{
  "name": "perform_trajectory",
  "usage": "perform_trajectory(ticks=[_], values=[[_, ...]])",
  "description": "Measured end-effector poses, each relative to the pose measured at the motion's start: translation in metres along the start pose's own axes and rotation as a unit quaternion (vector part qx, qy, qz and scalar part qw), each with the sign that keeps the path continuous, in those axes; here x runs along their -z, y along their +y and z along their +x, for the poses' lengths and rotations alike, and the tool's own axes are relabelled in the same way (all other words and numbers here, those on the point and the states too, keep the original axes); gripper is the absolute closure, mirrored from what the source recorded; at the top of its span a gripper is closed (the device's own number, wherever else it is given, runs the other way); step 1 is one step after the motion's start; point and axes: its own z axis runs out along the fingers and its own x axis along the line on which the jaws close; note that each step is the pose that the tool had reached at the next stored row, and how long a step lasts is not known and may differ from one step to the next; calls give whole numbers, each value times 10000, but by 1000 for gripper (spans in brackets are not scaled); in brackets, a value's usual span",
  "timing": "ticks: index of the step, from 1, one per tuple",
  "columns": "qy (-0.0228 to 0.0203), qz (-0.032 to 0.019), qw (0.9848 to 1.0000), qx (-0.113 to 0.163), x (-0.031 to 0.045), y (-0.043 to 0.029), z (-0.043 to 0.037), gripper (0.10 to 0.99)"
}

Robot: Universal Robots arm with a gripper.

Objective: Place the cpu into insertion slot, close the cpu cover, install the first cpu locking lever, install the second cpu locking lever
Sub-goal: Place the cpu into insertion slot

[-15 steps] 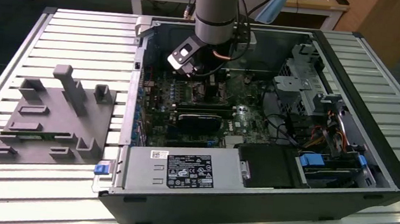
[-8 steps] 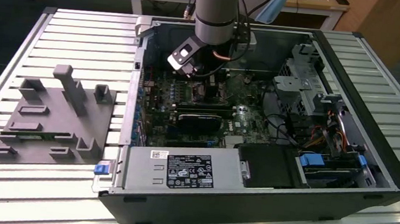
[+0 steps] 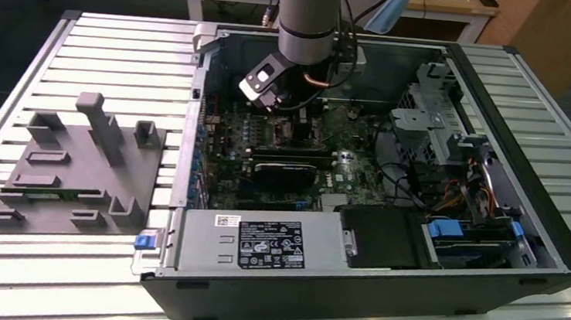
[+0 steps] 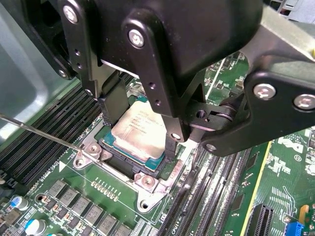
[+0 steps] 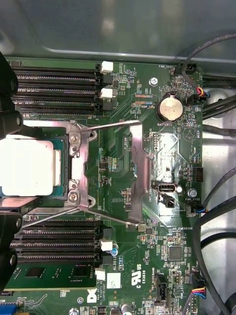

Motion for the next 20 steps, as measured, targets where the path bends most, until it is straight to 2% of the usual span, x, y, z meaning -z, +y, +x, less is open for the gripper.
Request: perform_trajectory(ticks=[20], values=[[0, 0, 10000, 0, -15, -1, 0, 545]])
